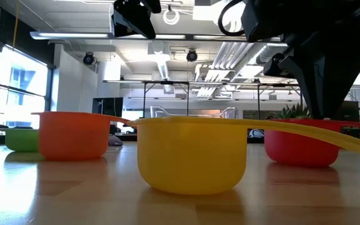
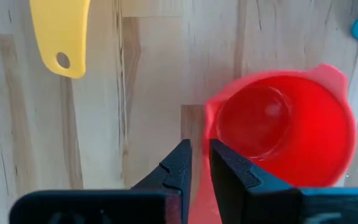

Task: Nest measuring cups in basket
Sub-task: Stack the red measuring cup on top of the orange measuring cup

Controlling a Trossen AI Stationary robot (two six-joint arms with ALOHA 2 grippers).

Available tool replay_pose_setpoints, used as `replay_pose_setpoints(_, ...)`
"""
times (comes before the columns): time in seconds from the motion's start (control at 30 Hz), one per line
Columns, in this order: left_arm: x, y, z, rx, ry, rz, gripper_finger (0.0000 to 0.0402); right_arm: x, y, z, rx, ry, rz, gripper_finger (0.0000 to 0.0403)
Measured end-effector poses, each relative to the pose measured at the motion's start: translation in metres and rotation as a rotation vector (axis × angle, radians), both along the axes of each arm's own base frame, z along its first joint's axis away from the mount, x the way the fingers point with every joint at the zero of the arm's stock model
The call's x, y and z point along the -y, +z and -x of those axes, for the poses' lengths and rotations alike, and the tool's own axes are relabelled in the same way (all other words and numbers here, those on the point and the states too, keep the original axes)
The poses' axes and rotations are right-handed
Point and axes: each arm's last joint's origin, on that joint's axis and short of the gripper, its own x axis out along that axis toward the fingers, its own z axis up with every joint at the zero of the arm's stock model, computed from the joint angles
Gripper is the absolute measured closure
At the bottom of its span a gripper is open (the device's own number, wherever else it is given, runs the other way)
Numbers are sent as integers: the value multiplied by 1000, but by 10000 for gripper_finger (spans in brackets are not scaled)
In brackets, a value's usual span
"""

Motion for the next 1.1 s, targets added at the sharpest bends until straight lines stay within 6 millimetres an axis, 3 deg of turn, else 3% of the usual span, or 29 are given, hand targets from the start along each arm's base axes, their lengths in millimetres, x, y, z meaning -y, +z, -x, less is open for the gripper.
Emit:
replay_pose_setpoints(0.2, 0, 0, 0, 5, -21, -13, 216, -1, 1, -1, -1, -65, -16, 354)
replay_pose_setpoints(0.37, -2, 0, 0, 6, -21, -16, 214, -4, 16, -9, 46, -92, -38, 354)
replay_pose_setpoints(0.77, -3, 0, -1, 39, -145, -102, 171, -17, 84, -15, 153, -203, 47, 354)
replay_pose_setpoints(1.1, -4, 1, -9, 138, -259, -268, 178, -24, 145, -8, 297, -330, 120, 354)
